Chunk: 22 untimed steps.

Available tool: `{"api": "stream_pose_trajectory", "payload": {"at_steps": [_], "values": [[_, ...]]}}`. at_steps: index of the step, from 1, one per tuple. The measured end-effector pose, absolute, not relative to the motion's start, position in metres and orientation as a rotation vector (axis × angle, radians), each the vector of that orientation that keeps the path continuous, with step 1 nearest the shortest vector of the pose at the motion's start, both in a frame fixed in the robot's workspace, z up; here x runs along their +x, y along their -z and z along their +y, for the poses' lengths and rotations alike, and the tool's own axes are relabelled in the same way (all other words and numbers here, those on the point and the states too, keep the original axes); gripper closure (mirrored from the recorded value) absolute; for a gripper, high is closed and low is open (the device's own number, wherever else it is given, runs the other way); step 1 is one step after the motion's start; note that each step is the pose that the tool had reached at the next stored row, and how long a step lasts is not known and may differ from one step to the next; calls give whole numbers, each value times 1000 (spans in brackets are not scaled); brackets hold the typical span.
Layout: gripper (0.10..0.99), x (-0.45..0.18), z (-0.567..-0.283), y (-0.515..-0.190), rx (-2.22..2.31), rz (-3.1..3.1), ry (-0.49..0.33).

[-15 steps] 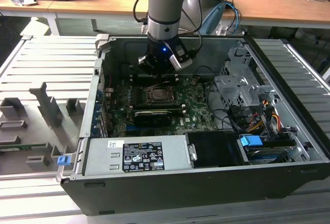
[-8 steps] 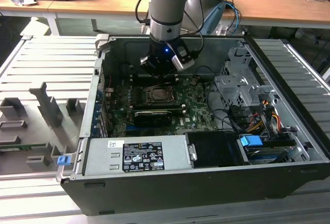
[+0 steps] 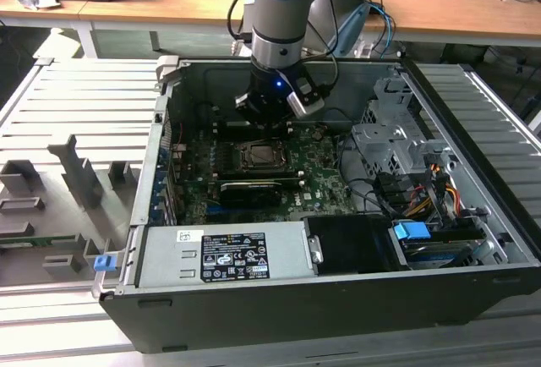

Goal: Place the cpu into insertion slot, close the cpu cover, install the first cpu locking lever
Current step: 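Close the cpu cover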

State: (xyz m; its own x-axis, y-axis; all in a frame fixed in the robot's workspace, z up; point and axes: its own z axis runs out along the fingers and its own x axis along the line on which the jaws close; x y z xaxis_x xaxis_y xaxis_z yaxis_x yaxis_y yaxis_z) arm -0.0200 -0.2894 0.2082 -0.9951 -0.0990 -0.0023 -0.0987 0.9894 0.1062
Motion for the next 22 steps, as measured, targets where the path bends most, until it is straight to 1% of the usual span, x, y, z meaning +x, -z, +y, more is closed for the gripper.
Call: {"api": "stream_pose_trajectory", "payload": {"at_steps": [22], "values": [[980,-15,-290,-202,155,-3130,158]]}}
